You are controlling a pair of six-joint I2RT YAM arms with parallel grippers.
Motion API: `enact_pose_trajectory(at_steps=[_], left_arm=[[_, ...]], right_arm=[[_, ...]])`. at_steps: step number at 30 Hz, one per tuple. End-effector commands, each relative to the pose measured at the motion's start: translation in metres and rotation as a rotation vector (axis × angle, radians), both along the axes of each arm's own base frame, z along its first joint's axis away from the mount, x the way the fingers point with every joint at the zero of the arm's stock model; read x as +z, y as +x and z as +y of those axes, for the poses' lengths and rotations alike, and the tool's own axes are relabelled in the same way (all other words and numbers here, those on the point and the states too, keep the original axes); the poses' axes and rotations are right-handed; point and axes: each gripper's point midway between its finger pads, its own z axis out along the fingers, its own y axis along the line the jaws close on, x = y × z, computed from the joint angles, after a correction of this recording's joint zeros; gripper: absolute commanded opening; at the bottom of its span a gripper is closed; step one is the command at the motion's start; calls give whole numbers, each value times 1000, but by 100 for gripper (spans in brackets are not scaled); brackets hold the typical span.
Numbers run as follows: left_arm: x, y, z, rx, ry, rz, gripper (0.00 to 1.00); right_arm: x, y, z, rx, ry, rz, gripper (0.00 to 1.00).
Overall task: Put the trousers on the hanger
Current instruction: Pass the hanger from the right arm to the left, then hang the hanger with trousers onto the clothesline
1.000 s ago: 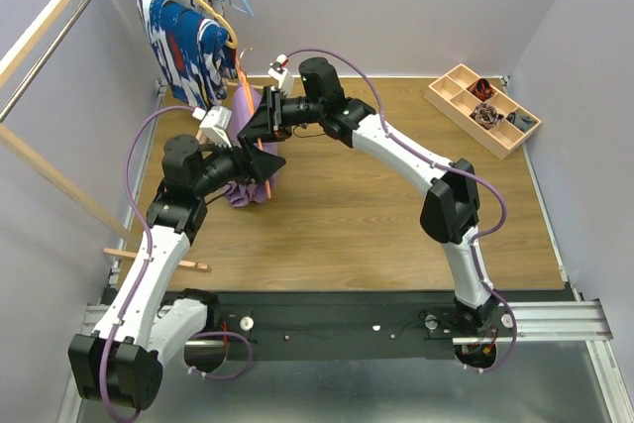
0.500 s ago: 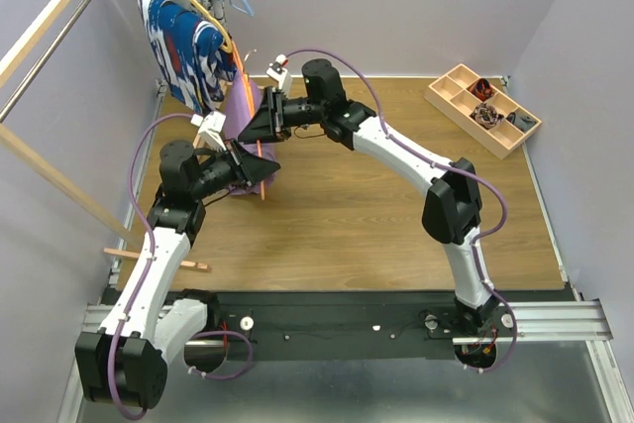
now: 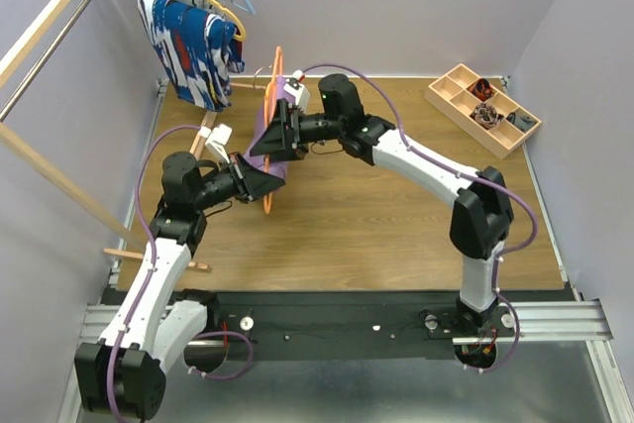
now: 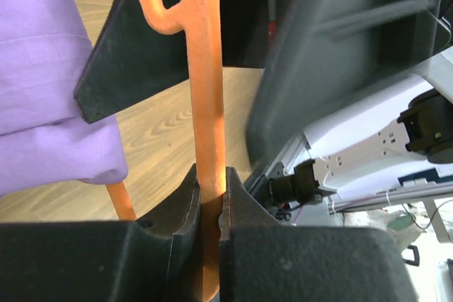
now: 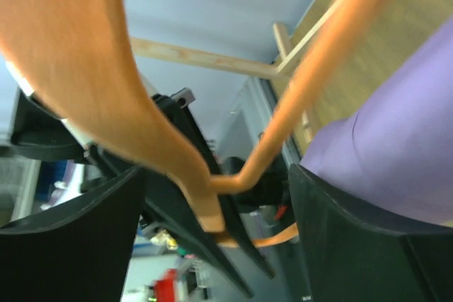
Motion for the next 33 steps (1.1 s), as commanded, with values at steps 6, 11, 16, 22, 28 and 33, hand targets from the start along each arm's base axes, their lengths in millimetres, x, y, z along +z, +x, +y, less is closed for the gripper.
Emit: enact_pose_trajectory(at_steps=[6, 11, 16, 22, 28, 33], left_arm=[[46, -24, 11, 70, 16, -164, 0], [44, -22, 30, 232, 45, -102, 0], [67, -13, 53, 412, 25, -106, 0], [99, -17, 84, 625, -51, -122, 0], [128, -14, 118, 826, -33, -127, 0], [141, -16, 117, 816, -25, -145, 0]], right_arm=[[10, -5, -36, -108, -4, -19, 100], [6, 0, -67, -129, -12, -12, 100], [8, -3, -94, -117, -26, -51, 100], [-7, 18, -126, -196, -54, -27, 100], [-10, 30, -128, -192, -54, -12, 100], [-14, 36, -124, -188, -58, -1, 100]])
